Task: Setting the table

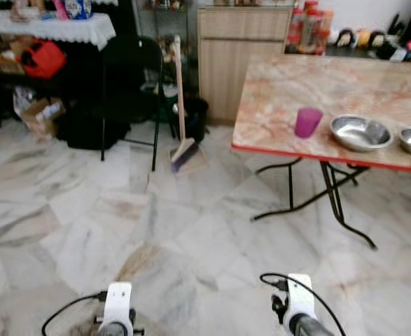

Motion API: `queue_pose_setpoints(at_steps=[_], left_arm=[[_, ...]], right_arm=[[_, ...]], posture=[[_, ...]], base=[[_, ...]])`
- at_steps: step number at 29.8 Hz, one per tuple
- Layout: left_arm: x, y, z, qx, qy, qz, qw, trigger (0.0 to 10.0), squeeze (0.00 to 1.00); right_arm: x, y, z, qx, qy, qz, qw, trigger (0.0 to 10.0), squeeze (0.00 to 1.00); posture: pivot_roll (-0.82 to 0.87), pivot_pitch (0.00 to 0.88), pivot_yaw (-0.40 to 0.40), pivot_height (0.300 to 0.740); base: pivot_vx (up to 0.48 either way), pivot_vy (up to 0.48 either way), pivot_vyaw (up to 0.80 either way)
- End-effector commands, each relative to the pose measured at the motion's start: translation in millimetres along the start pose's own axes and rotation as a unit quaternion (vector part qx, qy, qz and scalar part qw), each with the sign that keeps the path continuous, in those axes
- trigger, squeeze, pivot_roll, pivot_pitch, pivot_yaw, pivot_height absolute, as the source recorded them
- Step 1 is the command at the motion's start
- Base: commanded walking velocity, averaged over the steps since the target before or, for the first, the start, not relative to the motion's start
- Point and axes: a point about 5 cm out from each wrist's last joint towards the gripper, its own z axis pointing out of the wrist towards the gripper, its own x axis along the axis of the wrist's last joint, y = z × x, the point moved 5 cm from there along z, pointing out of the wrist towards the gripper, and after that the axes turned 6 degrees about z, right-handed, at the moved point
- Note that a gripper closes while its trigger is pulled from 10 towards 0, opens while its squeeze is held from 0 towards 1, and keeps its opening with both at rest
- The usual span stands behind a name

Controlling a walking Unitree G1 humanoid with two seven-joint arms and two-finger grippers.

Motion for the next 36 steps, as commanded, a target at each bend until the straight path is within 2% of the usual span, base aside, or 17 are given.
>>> queue_pose_setpoints(at_steps=[1,22,36], left_arm=[[-1,0.7,0.0,-0.001,-0.003,0.007,1.0,10.0,0.0],[3,0.8,0.9,0.001,0.002,0.002,1.0,10.0,0.0],[8,2.5,1.4,-0.003,0.012,-0.027,1.0,10.0,0.0]], right_arm=[[5,0.7,0.6,-0.001,0.009,0.003,1.0,10.0,0.0],[10,1.8,1.5,-0.007,0.014,0.001,1.0,10.0,0.0],[10,3.4,1.2,-0.008,0.013,0.0,1.0,10.0,0.0]], posture=[[0.04,0.0,0.011,0.74],[0.04,0.0,0.007,0.74],[0.04,0.0,0.001,0.74]], base=[[0.0,-0.371,0.0],[0.0,-0.341,0.0],[0.0,-0.019,-0.65]])
